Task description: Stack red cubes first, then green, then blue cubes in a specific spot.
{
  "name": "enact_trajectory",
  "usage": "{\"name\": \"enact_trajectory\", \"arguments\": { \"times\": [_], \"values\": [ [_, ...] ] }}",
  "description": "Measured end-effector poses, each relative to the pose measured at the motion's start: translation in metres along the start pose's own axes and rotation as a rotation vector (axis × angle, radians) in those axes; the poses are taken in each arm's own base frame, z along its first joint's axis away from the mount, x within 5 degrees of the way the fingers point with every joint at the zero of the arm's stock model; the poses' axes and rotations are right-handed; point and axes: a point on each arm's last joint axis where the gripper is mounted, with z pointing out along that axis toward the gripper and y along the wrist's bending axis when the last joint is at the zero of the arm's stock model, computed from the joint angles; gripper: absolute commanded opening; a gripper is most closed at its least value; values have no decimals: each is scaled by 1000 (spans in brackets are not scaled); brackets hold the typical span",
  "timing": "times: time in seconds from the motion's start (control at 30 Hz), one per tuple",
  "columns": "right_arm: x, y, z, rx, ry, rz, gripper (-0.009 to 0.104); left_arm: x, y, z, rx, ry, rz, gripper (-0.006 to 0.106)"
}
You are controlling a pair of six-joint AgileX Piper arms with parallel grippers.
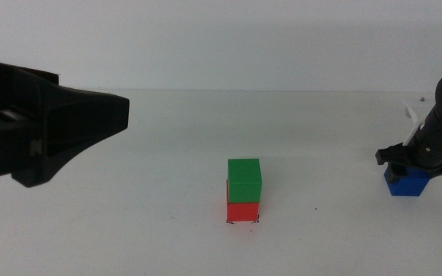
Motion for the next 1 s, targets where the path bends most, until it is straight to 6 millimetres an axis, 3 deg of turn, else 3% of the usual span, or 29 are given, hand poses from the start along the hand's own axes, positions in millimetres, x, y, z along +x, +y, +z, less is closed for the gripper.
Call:
{"name": "enact_trajectory", "arguments": {
  "times": [0.03,0.07,0.13,0.23,0.4,0.53,0.67,0.77,1.0],
  "values": [
    [0,0,-1,2,3,2,4,0,0,0,0,0,0,93],
    [1,1,-5,4,6,2,-2,0,0,0,0,0,0,93],
    [2,7,-19,11,18,-2,1,0,0,0,0,0,0,93],
    [-2,31,-66,25,-52,5,1,0,0,0,0,0,0,93],
    [3,105,-160,11,-186,13,1,0,0,0,-4,0,4,93],
    [12,170,-191,-48,-234,-33,1,0,1,0,-12,1,10,93],
    [20,225,-187,-104,-223,-62,1,1,1,0,-14,13,11,93],
    [29,251,-173,-111,-185,-80,1,3,2,0,-18,33,12,93],
    [36,273,-144,-78,-122,-71,1,4,2,0,-19,41,12,93]
  ]
}}
